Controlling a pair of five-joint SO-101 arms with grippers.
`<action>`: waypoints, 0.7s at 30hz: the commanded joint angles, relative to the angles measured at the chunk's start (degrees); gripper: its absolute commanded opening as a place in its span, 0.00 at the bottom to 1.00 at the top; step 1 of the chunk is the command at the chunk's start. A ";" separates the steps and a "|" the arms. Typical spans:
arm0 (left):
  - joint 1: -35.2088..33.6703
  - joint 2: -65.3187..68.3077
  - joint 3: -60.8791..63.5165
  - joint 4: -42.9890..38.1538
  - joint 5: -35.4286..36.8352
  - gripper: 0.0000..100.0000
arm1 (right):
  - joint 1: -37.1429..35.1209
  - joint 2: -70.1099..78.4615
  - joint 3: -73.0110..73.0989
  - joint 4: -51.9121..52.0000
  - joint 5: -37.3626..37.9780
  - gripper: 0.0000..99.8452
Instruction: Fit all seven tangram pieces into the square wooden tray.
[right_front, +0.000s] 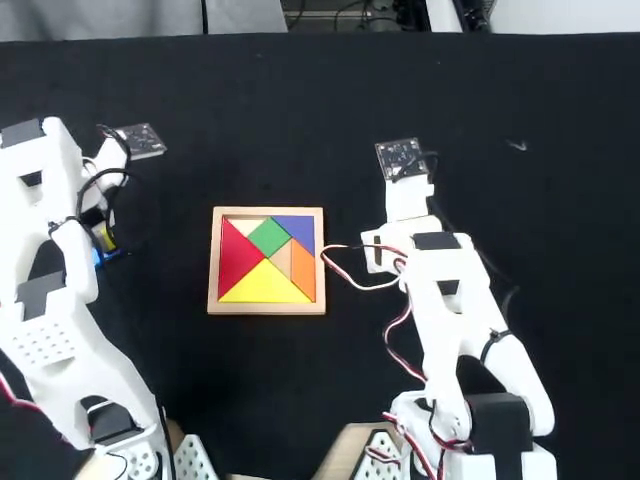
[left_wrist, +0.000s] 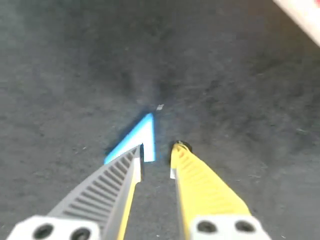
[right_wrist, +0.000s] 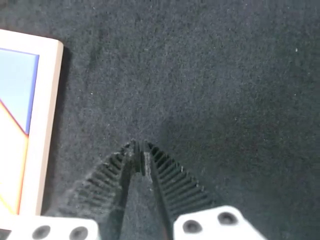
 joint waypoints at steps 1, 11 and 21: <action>-2.42 -3.25 -2.42 -3.96 -0.79 0.18 | 0.79 0.04 0.13 -0.88 0.70 0.01; -5.58 -0.35 -5.85 -5.01 -23.12 0.29 | 0.88 0.04 0.31 -1.05 0.70 0.01; -6.37 7.65 -7.87 -5.80 -32.00 0.29 | 0.88 0.04 0.40 -0.97 0.62 0.01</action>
